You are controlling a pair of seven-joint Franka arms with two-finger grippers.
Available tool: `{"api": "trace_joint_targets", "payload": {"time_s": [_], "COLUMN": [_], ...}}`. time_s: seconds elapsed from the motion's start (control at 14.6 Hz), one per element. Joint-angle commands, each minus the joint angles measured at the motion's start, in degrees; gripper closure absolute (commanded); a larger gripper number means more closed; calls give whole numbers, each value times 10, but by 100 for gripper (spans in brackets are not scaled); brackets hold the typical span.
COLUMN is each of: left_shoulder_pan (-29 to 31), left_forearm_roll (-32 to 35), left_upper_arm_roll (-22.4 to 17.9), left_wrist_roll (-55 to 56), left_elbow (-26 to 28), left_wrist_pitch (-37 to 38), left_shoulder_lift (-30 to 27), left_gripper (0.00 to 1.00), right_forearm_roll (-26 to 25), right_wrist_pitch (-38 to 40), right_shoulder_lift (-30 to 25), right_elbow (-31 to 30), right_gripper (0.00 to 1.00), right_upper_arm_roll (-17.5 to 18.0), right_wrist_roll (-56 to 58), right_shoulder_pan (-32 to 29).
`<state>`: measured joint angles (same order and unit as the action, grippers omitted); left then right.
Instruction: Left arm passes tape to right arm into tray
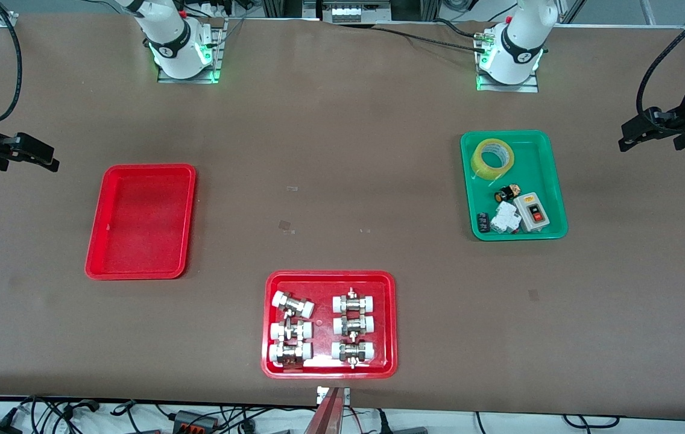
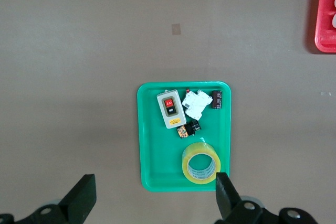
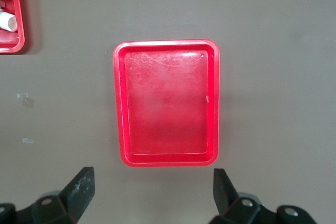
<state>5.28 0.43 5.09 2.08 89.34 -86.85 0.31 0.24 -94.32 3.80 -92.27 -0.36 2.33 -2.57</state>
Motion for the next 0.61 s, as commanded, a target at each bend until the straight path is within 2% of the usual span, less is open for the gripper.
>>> {"api": "trace_joint_targets", "payload": {"time_s": [0.0, 0.2, 0.41, 0.55], "left_shoulder_pan": [0, 1, -9, -6], "left_forearm_roll": [-1, -1, 6, -1], "left_upper_arm_roll": [0, 0, 9, 11], "left_wrist_roll": [5, 4, -25, -26], "left_elbow": [-19, -15, -7, 38], "left_wrist_pitch": [8, 11, 62, 71], "left_shoulder_lift": [9, 9, 14, 15], "left_gripper": [0, 0, 0, 0], "right_forearm_roll": [1, 1, 0, 1], "right_wrist_pitch": [1, -3, -4, -6], "right_shoulder_lift": [-16, -19, -18, -17], "right_elbow": [-19, -19, -18, -18], "right_gripper": [0, 0, 0, 0], "right_upper_arm_roll": [-1, 0, 0, 0], "right_wrist_roll": [10, 10, 9, 8], "right_shoulder_pan": [2, 2, 2, 1]}}
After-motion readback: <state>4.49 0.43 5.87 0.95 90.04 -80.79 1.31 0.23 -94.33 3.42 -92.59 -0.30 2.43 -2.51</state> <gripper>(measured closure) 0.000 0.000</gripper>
